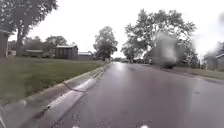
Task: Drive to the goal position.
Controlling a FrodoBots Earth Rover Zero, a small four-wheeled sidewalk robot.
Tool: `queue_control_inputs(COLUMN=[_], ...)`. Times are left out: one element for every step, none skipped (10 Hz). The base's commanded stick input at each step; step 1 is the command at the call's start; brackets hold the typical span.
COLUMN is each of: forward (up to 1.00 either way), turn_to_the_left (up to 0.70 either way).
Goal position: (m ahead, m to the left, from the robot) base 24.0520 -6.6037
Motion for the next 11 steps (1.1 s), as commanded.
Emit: queue_control_inputs(forward=[0.5, 0.5, 0.5, 0.5, 0.5, 0.5, 0.5, 0.5, 0.5, 0.5, 0.5], turn_to_the_left=[0.0, 0.0, 0.0, 0.0, 0.0, 0.0, 0.0, 0.24, 0.41, 0.0, 0.0])
